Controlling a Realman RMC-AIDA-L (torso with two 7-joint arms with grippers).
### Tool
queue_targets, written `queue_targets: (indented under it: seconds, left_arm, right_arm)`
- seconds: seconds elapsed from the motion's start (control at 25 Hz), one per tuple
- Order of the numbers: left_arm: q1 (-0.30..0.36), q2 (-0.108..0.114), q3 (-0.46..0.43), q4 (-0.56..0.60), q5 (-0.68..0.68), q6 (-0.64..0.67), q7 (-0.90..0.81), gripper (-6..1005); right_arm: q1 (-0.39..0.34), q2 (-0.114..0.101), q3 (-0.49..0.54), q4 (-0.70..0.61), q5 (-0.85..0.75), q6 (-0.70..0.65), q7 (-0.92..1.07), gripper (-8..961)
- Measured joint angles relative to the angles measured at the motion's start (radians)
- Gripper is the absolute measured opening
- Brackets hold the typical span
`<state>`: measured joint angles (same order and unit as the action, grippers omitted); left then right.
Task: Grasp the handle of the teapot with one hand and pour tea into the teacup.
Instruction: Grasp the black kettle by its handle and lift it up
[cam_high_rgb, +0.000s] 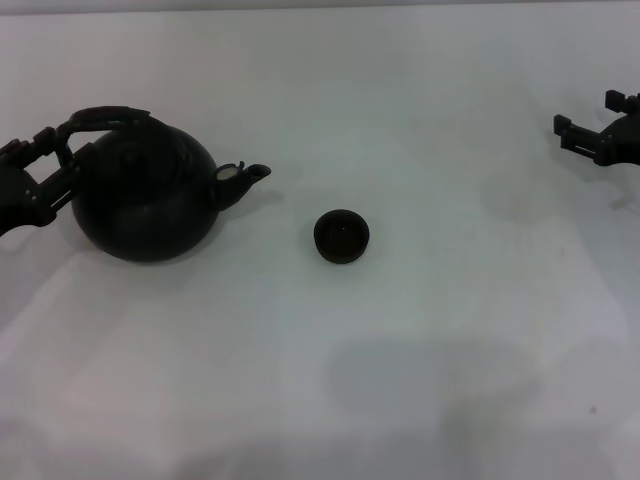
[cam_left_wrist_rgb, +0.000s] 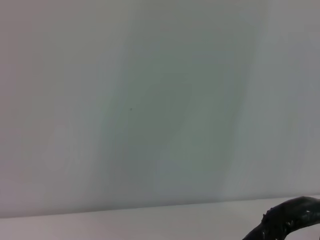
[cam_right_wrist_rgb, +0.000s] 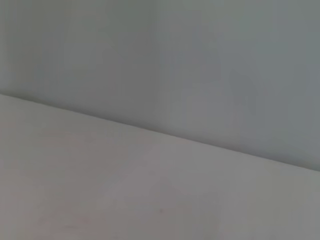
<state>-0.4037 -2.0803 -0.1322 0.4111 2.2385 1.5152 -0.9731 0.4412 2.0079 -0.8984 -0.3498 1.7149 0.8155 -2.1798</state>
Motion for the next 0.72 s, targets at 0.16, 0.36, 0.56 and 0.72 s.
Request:
queue_targets:
  seconds: [0.16, 0.36, 0.56, 0.72]
  left_arm:
    - [-0.004, 0.000, -0.004, 0.000, 0.000, -0.001, 0.014, 550]
    - [-0.012, 0.000, -0.006, 0.000, -0.004, -0.004, 0.016, 443]
    - [-0.013, 0.000, -0.001, 0.000, -0.030, -0.004, 0.016, 297]
    - [-0.015, 0.000, 0.001, -0.003, -0.034, -0.005, 0.016, 234]
  right_arm:
    - [-0.002, 0.000, -0.001, 0.000, 0.000, 0.000, 0.000, 858]
    - [-0.004, 0.000, -0.002, 0.000, 0.000, 0.000, 0.000, 858]
    - [-0.004, 0.001, -0.001, 0.001, 0.000, 0.002, 0.000, 858]
    - [-0.004, 0.002, -0.002, 0.001, 0.000, 0.002, 0.000, 858]
